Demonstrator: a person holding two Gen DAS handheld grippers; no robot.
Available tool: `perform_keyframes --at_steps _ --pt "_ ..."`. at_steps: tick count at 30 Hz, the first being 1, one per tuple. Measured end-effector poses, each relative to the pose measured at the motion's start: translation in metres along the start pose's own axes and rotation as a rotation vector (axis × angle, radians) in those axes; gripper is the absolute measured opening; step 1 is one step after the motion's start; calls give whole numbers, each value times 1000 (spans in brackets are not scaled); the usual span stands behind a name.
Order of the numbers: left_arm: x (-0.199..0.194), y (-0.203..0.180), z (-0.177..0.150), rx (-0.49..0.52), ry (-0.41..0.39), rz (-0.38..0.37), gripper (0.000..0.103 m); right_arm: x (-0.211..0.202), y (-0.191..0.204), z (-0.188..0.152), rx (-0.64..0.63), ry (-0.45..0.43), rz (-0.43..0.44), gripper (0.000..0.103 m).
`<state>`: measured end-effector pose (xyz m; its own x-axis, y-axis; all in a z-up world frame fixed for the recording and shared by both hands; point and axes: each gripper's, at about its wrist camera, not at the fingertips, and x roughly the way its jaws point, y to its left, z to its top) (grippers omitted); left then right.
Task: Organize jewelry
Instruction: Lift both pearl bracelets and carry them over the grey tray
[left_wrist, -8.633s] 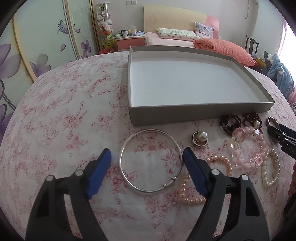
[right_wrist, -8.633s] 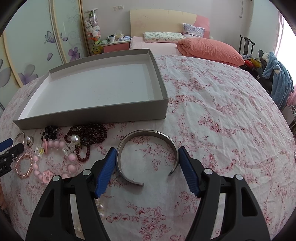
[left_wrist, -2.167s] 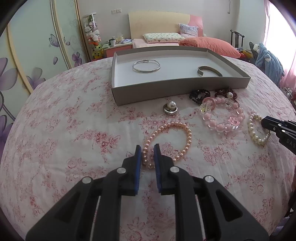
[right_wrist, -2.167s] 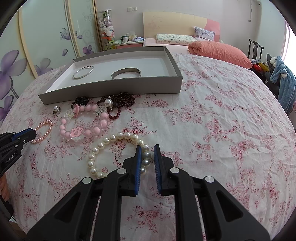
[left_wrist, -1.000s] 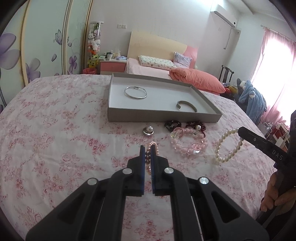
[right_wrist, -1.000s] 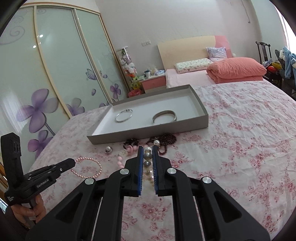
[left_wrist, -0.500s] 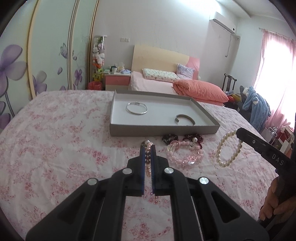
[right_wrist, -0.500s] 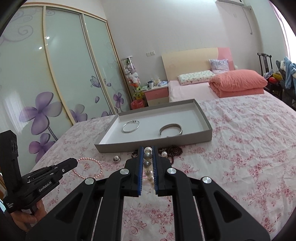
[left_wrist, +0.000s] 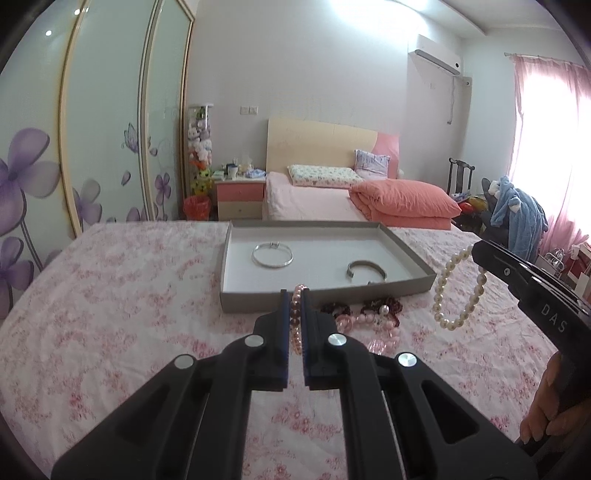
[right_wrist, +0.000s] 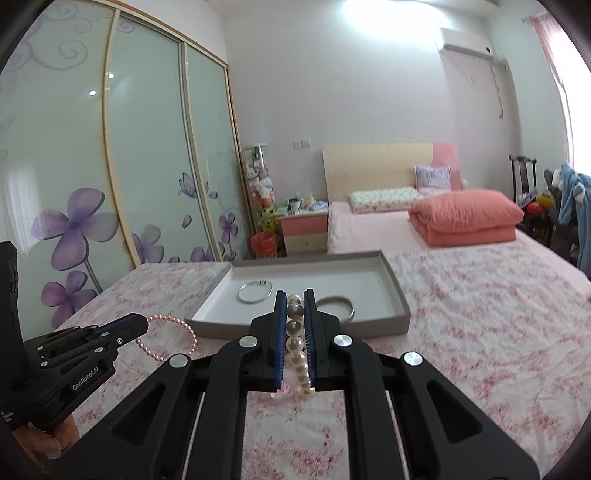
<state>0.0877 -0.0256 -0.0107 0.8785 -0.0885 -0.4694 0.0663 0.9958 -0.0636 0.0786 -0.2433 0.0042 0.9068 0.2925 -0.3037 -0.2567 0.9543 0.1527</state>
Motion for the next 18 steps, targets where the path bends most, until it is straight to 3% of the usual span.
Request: perform_keyframes --at_steps 8,18 --pt "6 -9 20 32 -56 21 6 5 0 19 -20 -73 -27 10" --pt "25 -7 38 48 -85 51 6 28 -3 34 -24 -95 -42 10"
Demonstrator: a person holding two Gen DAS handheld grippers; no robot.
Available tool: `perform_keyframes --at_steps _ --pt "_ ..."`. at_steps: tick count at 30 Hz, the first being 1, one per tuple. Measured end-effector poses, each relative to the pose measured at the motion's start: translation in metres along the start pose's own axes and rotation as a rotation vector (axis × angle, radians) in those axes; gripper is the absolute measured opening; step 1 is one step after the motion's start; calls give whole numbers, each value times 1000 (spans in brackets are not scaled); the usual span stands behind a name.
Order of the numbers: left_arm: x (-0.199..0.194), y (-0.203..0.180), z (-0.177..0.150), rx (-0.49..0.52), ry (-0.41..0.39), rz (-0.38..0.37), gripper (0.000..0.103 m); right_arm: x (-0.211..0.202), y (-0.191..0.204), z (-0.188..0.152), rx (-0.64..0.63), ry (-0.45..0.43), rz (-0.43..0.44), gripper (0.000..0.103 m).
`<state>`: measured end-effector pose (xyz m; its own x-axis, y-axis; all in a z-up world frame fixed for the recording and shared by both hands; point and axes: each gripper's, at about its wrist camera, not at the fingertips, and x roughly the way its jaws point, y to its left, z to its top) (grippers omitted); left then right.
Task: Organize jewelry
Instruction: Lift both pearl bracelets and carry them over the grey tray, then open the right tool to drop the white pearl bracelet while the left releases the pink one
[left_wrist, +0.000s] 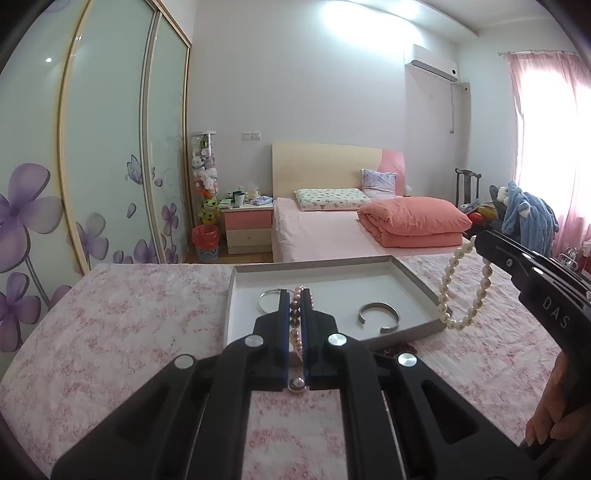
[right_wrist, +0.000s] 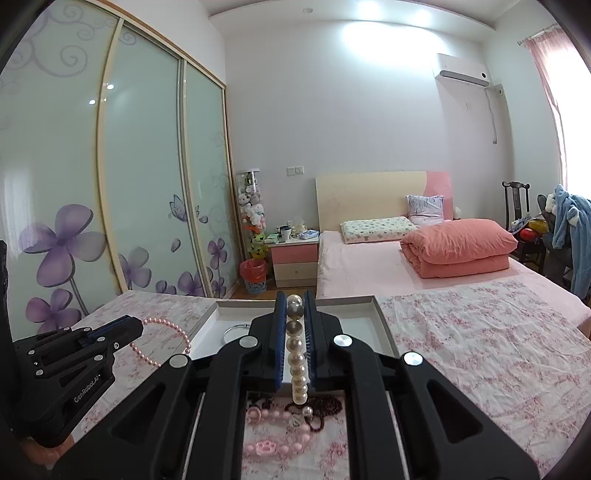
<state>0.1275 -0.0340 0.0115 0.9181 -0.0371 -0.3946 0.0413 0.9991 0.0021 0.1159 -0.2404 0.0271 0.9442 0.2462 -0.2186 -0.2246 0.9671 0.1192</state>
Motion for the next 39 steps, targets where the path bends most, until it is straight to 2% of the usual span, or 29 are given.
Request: perform_keyframes --at_steps 15,23,32,33,35,36,37,39 --pt "66 3 17 -12 25 4 6 68 -5 6 24 55 -1 10" --pt "114 4 17 -17 73 -15 6 123 -15 3 85 140 25 10" --pt "151 5 11 -19 124 -24 7 158 -20 -8 111 219 38 11" --pt "153 5 10 -20 129 -25 7 160 -21 -10 117 225 32 13" --pt "159 7 9 -32 141 -28 10 161 -24 -11 132 239 29 34" --pt "161 9 8 -35 145 -28 12 161 -23 -12 136 237 23 49" --pt "163 10 8 -41 150 -24 16 157 -24 -12 135 222 12 50" --pt "164 15 6 -50 153 -17 17 156 -26 -11 125 218 7 50"
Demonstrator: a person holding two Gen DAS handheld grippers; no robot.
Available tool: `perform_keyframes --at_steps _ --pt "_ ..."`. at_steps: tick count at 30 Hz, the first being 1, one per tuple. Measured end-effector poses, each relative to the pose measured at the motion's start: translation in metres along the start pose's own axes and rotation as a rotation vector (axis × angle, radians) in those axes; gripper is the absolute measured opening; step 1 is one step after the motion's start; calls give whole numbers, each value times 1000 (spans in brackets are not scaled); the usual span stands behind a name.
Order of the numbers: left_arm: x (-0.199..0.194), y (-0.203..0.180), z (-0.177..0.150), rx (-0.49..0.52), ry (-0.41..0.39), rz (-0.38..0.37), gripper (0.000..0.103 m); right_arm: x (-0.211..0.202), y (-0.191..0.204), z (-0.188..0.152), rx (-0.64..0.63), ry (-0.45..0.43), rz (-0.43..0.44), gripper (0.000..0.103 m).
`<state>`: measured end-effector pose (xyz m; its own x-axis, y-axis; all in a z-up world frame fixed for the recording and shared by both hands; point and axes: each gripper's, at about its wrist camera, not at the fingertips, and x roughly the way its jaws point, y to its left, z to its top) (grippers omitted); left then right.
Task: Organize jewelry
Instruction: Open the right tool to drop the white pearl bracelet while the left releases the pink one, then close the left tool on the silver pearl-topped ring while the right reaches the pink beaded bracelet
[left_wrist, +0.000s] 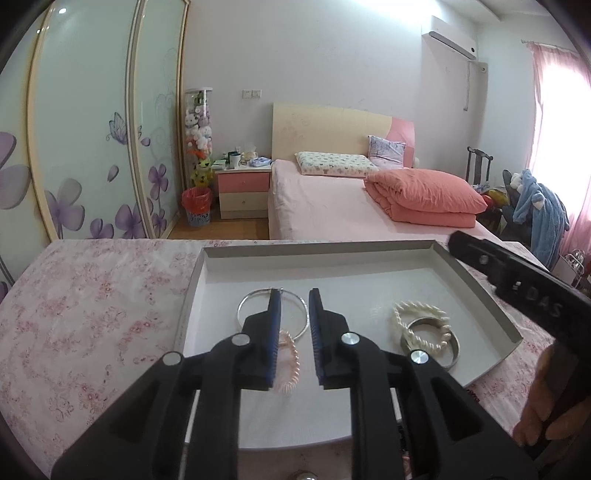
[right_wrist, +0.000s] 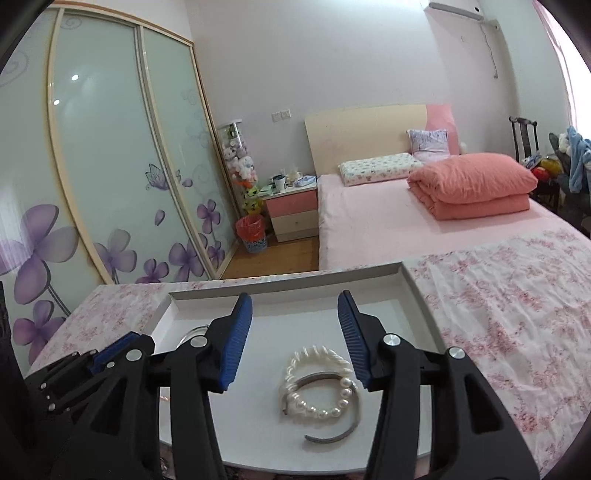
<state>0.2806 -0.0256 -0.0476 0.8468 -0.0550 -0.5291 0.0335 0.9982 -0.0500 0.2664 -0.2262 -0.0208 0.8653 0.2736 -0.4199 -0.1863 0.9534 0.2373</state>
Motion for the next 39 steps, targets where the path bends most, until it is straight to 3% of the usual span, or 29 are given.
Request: perform_keyframes --at_steps 16,21,25,29,39 --pt "-44 20 -8 -17 -21 32 27 -32 -12 -11 6 31 -24 49" --pt "-66 30 -27 -25 0 31 33 -47 -15 -32 8 126 -18 39" --pt "-79 38 -44 -36 26 34 37 -53 -10 -62 -9 258 9 29" --pt "-86 45 -54 -46 39 43 39 -53 1 -87 -21 360 26 27" --pt "-95 49 -63 -51 45 48 44 -47 19 -105 -91 425 -43 18"
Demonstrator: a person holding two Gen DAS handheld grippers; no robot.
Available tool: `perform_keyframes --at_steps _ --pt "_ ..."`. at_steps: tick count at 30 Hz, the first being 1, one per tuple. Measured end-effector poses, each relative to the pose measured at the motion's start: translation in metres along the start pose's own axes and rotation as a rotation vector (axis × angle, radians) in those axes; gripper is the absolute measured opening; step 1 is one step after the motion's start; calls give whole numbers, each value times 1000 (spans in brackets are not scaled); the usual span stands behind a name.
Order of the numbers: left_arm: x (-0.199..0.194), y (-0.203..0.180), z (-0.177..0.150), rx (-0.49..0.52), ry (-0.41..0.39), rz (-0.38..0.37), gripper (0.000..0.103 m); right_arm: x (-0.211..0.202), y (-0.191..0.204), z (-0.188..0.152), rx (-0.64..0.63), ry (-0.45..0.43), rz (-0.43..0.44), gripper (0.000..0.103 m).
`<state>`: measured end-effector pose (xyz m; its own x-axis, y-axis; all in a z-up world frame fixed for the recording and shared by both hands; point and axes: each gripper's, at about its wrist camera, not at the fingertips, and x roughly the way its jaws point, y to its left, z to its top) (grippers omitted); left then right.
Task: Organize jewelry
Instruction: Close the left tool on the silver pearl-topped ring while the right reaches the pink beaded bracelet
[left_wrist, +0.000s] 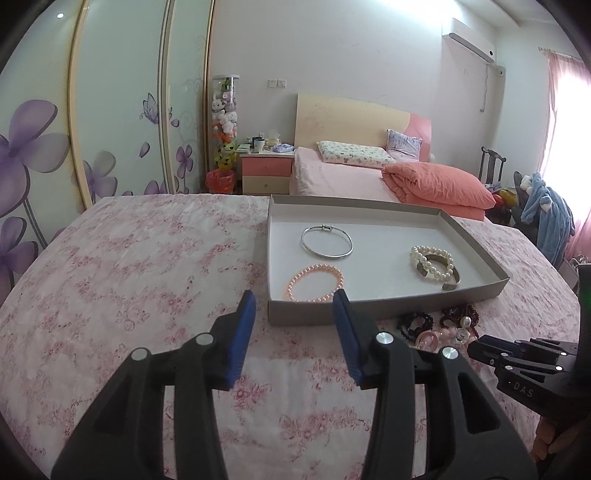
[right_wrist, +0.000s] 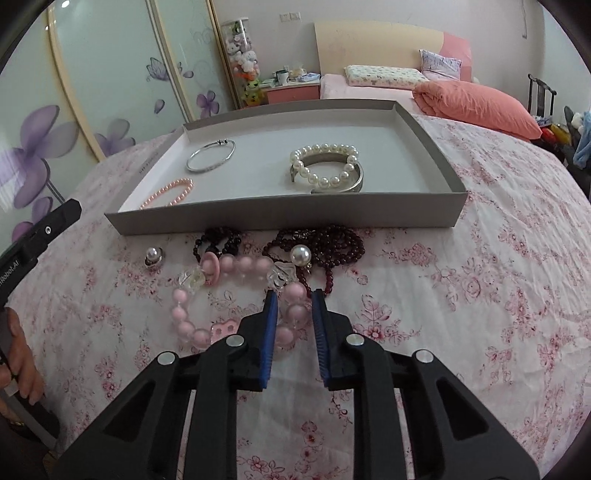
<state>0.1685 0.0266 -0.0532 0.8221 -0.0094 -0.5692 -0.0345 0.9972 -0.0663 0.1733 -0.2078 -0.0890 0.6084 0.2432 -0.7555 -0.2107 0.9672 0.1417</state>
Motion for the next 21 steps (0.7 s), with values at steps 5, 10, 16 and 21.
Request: perform_keyframes --at_steps 5,10,16,21 --pt "1 -3 -3 8 11 -6 47 -8 2 -10 -30 10 -10 18" --pt "3 -10 -5 28 24 -18 49 -19 -10 -21 -41 15 -24 18" --pt "5 -16 -6 47 38 -29 52 -19 -45 -15 35 2 -133 18" --pt "9 -23 -8 66 61 -49 53 -18 -52 -13 53 10 -102 18"
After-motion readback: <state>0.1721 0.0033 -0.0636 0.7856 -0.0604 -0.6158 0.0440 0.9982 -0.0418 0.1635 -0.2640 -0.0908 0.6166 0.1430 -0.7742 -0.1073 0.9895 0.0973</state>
